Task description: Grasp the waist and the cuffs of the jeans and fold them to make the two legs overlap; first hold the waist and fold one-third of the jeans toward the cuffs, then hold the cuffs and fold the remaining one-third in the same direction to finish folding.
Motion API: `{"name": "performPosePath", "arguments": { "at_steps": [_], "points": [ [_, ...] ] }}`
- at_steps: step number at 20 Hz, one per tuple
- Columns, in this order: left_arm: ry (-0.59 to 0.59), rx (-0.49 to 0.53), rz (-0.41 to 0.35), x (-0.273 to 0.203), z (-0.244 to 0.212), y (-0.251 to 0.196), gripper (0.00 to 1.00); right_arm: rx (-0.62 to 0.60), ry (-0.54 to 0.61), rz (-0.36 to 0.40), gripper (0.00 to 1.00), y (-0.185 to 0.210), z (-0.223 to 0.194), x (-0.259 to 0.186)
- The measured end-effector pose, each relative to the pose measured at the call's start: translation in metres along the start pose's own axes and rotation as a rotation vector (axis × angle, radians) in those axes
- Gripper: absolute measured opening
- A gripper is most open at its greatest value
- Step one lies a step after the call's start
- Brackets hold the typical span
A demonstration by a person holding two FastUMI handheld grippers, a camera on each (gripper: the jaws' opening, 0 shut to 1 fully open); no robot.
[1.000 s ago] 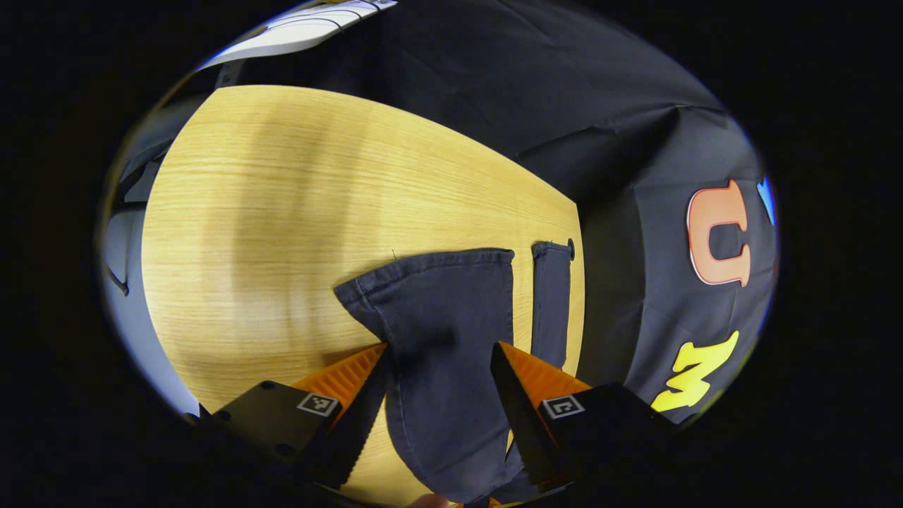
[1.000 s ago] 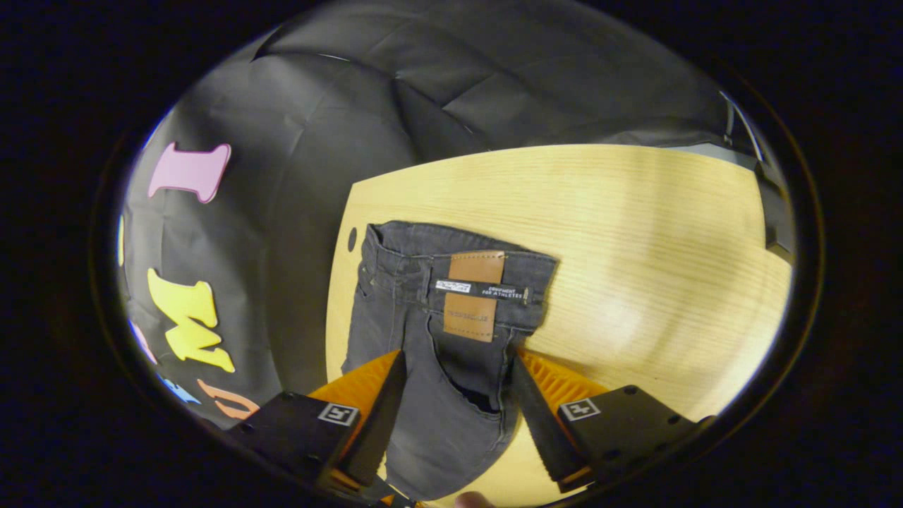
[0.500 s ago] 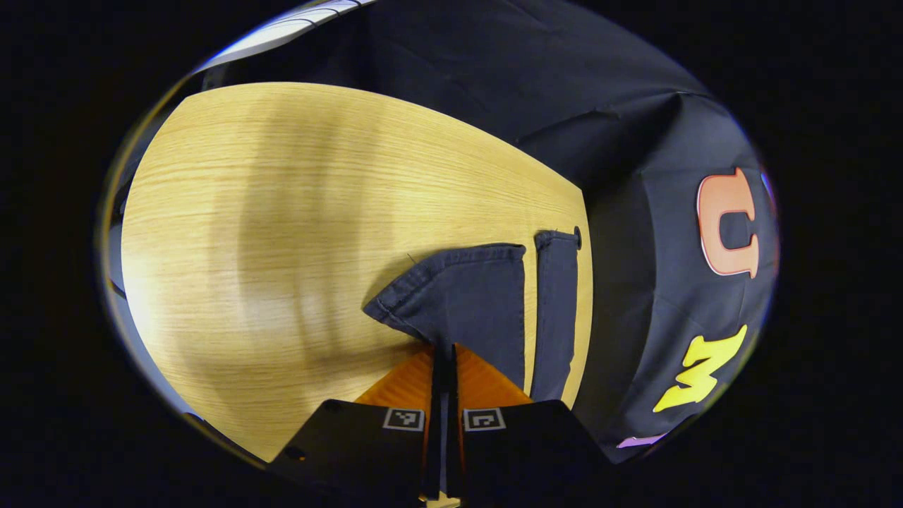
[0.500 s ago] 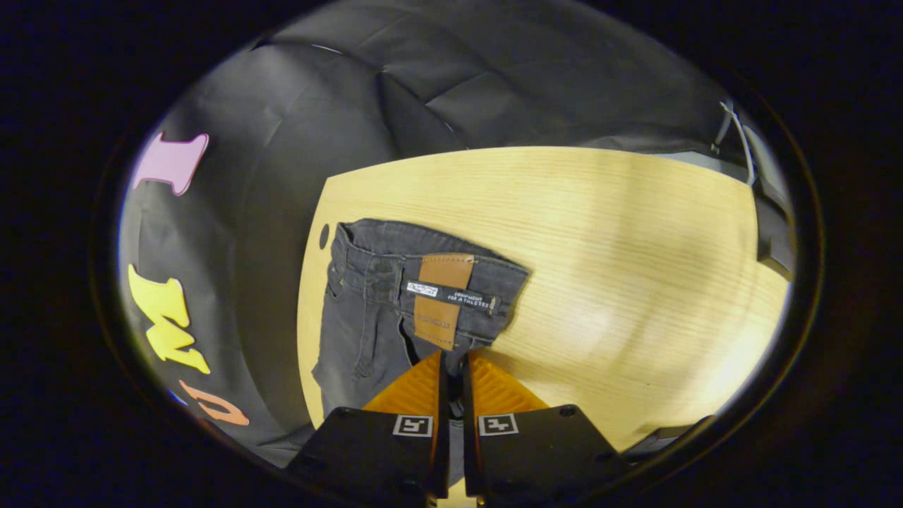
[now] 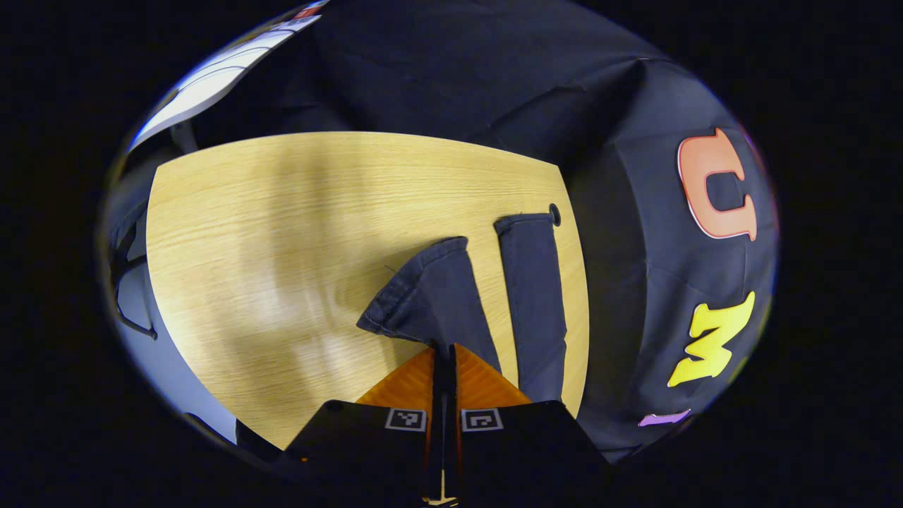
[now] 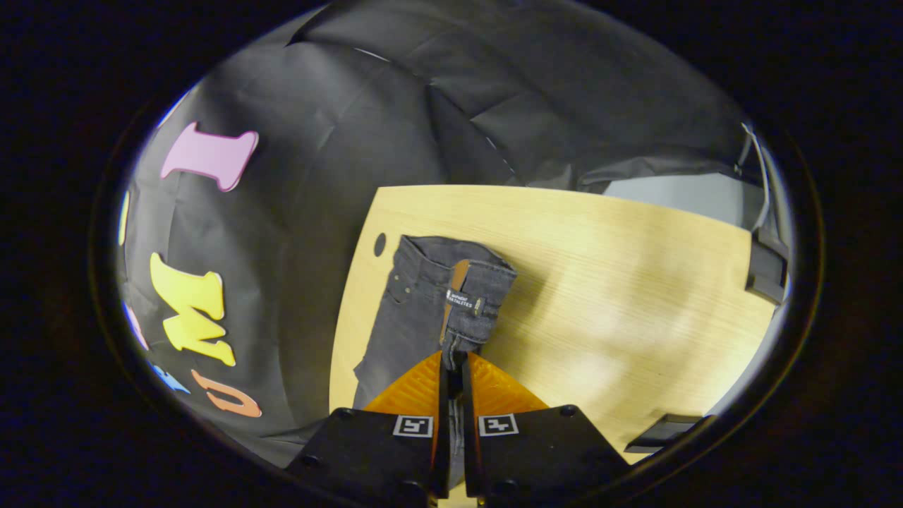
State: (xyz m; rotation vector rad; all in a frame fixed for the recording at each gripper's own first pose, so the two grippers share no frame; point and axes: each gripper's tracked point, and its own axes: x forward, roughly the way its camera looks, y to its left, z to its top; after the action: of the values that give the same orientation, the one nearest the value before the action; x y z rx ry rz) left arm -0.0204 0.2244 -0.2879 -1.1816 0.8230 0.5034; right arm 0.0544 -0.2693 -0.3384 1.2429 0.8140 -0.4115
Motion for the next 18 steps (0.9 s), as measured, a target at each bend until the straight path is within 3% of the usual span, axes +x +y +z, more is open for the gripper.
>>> {"name": "performPosePath", "arguments": {
  "at_steps": [9,11,12,18],
  "points": [
    [0.071,0.220,-0.008,0.041,0.045,-0.085,0.04,-0.117,0.011,0.035,0.05,0.099,0.028,0.035],
    [0.090,0.254,-0.005,0.057,0.053,-0.102,0.04,-0.151,0.003,0.030,0.13,0.115,0.036,0.051],
    [0.098,0.264,-0.004,0.066,0.057,-0.112,0.04,-0.165,0.000,0.027,0.05,0.124,0.040,0.060],
    [0.128,0.385,-0.015,0.132,0.076,-0.163,0.04,-0.208,-0.003,-0.008,0.09,0.147,0.055,0.129]
  ]
}}
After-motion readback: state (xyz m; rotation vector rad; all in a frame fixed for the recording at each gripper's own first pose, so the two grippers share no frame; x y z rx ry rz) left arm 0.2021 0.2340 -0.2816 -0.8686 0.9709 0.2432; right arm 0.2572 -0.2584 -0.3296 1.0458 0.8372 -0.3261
